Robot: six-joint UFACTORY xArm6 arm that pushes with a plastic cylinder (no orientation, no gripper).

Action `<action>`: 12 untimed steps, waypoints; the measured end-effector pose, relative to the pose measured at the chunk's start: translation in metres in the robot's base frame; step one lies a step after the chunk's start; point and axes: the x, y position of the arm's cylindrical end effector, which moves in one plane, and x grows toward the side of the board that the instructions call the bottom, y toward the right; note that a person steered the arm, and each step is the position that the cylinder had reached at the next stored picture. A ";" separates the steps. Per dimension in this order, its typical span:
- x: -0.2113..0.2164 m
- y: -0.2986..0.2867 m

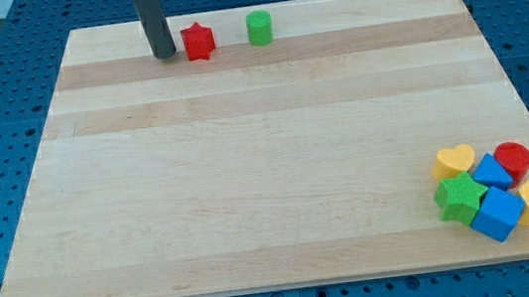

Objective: Move the arm away from the green circle and red star

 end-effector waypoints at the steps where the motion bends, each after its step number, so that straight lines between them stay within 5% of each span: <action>1: 0.000 0.050; 3: -0.004 0.086; 5: 0.076 0.132; 7: 0.020 0.158; 10: 0.038 0.142; 12: 0.007 0.142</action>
